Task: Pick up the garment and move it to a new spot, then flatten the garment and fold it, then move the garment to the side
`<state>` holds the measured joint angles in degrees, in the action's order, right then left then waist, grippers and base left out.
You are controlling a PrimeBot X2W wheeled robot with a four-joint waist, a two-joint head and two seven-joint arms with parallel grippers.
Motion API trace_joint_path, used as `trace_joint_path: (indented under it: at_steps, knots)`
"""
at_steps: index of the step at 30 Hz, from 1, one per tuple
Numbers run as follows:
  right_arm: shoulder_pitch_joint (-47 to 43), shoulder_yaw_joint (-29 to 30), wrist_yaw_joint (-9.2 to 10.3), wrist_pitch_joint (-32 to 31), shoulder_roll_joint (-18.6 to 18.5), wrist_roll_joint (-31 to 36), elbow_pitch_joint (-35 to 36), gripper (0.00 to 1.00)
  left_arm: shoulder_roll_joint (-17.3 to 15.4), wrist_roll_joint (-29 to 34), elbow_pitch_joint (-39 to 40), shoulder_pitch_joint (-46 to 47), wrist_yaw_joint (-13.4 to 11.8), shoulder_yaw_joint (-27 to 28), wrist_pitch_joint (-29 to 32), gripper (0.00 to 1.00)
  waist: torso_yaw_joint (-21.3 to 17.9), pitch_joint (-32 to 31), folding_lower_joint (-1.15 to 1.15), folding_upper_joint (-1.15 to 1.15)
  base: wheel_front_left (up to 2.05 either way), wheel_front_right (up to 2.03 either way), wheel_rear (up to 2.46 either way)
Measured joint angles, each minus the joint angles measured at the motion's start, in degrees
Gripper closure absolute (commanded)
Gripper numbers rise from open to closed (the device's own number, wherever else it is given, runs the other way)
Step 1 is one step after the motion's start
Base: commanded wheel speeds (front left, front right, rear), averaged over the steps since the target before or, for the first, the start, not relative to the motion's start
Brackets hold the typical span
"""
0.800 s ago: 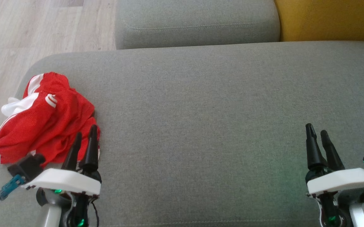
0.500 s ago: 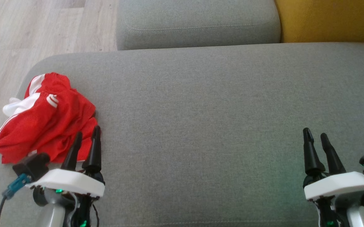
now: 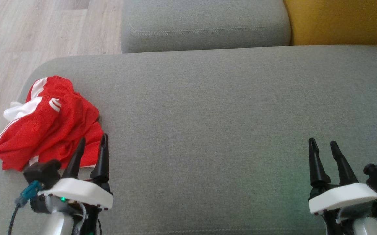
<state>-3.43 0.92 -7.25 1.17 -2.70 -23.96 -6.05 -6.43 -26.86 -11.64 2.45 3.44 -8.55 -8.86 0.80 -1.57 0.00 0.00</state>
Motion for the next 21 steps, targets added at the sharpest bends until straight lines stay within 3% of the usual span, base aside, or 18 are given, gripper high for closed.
trace_joint_path:
  at_steps: [21]
  knots:
    - [-0.96, -0.40, 0.00, 1.90, 0.14, 12.87, 0.76, 0.00, -0.29, 13.00, -1.03, -1.51, -1.42, -1.60, -3.43, 0.00, 0.45, -0.31, 0.00, 0.00, 0.00, 0.00, 0.00]
